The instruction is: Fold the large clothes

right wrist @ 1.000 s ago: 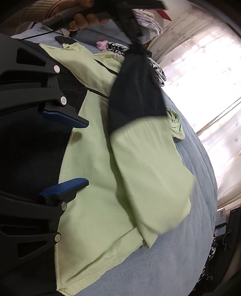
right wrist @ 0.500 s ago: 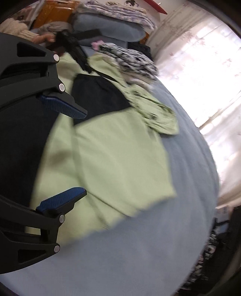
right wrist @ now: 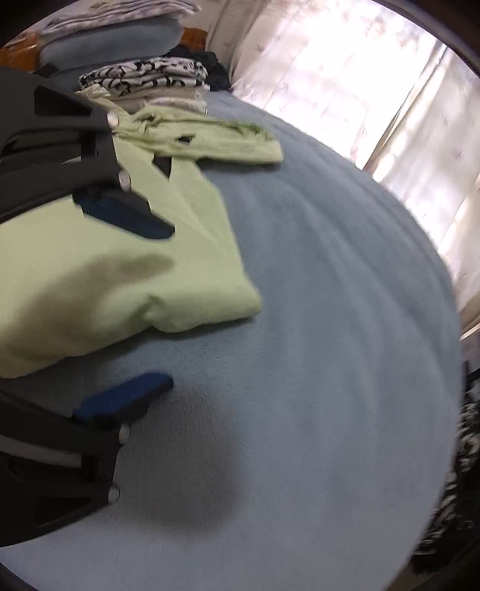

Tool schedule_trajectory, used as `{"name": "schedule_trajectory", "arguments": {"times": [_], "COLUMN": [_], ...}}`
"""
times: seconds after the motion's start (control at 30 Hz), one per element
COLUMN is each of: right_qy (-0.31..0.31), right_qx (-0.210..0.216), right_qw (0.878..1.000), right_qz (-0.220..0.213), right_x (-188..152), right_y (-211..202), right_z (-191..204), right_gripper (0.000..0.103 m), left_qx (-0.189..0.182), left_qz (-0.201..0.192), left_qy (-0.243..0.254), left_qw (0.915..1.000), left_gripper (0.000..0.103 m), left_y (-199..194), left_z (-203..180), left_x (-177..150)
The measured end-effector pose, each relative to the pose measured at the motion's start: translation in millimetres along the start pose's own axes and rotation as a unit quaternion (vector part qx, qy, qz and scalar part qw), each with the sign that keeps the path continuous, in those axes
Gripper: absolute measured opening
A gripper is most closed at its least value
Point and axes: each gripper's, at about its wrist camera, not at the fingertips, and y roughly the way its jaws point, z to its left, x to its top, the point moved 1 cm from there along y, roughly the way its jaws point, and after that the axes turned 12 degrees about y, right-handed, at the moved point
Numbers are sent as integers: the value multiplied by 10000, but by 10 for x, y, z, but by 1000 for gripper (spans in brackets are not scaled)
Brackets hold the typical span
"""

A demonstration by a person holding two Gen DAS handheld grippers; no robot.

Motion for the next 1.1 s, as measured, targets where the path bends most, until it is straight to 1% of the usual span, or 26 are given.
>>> {"name": "schedule_trajectory", "arguments": {"times": [0.03,0.07,0.1,0.13,0.17,0.2,0.27,0.3,0.33,0.4,0.43,0.47,0.5,0.53,0.6,0.67,0.73,0.77,0.8,0.83,0.87,0.93,0.97,1.0,1.03,1.1], "right_qy": [-205,-424,-609,-707,-805,-879,-917,-921,-870,-771,-797,-888,-983,-1113,-1307,-1461,-1616,-1774,-1900,-2006,-2033,-2089,-2155,-2161,-2074,-1782], "right_qx": [-61,-139,-129,37,-13,-202,-595,-669,-586,-211,-98,-52,-36,-19,45,215,222,82,-69,-187,-263,-293,-426,-616,-779,-805], "right_qw": [9998,9989,9965,9934,9903,9897,9914,9914,9930,9961,9961,9951,9941,9928,9910,9890,9866,9841,9818,9794,9786,9773,9749,9737,9747,9806], "right_qz": [-24,-142,-557,-901,-1129,-1109,-725,-640,-545,-378,-372,-423,-459,-438,-283,-74,-14,-14,23,130,157,-193,-368,-382,-291,-167], "right_x": [13,39,66,84,91,105,149,162,173,167,139,88,-12,-100,-281,-505,-694,-769,-848,-889,-912,-967,-983,-1023,-1033,-996], "right_y": [20,-6,-139,-269,-331,-296,-152,-138,-168,-318,-414,-523,-615,-702,-811,-899,-938,-900,-834,-771,-742,-926,-966,-957,-945,-1035], "right_z": [55,139,236,284,301,309,305,290,237,154,115,79,-31,-89,-173,-232,-299,-266,-280,-252,-229,-213,-214,-269,-362,-435], "right_gripper": [13,2,2,2,2,2,3,4,10,30,50,65,69,72,72,71,71,67,59,31,20,13,12,12,13,15], "left_qx": [65,160,188,218,284,387,471,449,333,91,3,-33,-35,-30,-86,-183,-206,-159,-53,-8,-63,141,285,383,430,525], "left_qz": [-13,-132,-239,-313,-321,-231,-258,-267,-242,-273,-303,-327,-336,-347,-353,-337,-322,-305,-248,-254,-322,-480,-413,-325,-298,-364], "left_qy": [41,33,20,36,94,187,209,189,153,109,120,146,173,226,259,239,261,285,321,302,251,432,615,763,851,845], "left_qw": [10000,9998,9995,9993,9990,9988,9983,9985,9990,9995,9995,9994,9993,9991,9990,9990,9989,9990,9992,9992,9991,9978,9968,9958,9950,9944], "left_gripper": [27,26,26,26,27,27,29,29,32,35,36,38,38,38,38,38,38,38,38,28,23,23,23,24,24,24], "left_y": [-12,-55,-80,-83,-55,6,5,-17,-58,-142,-206,-244,-264,-313,-358,-383,-329,-292,-257,-255,-310,-391,-372,-344,-339,-437], "left_z": [-34,-70,-88,-110,-137,-178,-211,-209,-195,-136,-101,-61,-41,-13,30,33,-3,-18,-48,-61,-89,-164,-210,-242,-259,-256], "left_x": [29,64,75,79,78,64,46,45,42,1,-28,-76,-101,-156,-253,-350,-387,-397,-409,-416,-421,-430,-448,-465,-479,-501]}}
